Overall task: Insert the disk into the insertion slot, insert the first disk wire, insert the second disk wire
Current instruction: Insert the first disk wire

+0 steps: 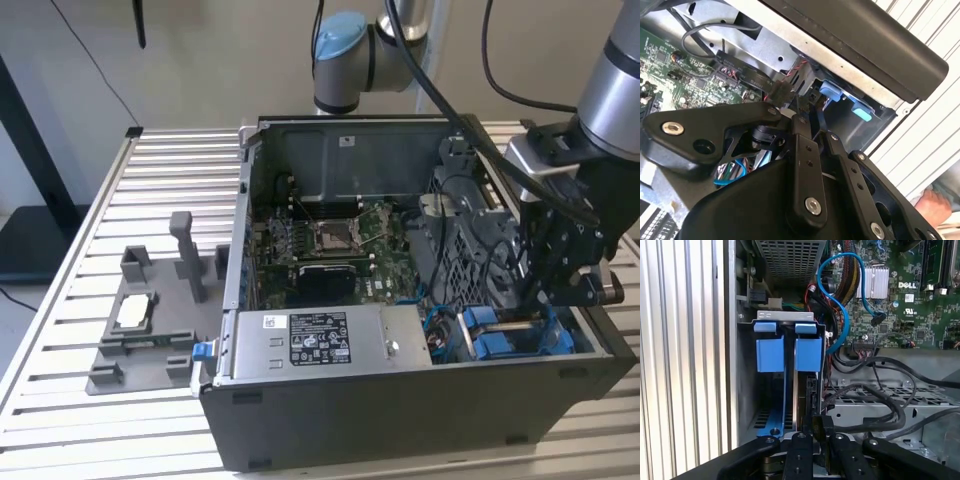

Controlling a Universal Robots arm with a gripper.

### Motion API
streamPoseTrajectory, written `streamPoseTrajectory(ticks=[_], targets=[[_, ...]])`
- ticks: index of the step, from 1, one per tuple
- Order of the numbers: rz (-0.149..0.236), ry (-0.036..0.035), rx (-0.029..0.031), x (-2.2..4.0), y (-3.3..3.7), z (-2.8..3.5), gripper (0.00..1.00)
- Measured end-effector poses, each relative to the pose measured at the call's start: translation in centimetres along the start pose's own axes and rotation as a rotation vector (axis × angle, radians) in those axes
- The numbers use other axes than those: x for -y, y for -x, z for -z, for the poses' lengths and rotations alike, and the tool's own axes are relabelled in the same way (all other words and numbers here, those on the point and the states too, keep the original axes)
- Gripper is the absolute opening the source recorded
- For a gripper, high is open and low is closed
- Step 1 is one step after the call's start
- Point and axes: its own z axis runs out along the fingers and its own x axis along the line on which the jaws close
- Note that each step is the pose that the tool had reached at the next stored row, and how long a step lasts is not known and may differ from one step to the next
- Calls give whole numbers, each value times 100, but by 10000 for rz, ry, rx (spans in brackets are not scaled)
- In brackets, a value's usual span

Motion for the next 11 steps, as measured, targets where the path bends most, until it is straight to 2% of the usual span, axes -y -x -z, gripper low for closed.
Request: streamPoseTrajectory(ticks=[6, 11], targets=[[-42, -3, -15, -1, -2, -43, 19], [-44, 0, 3, -2, -1, -53, 19]])
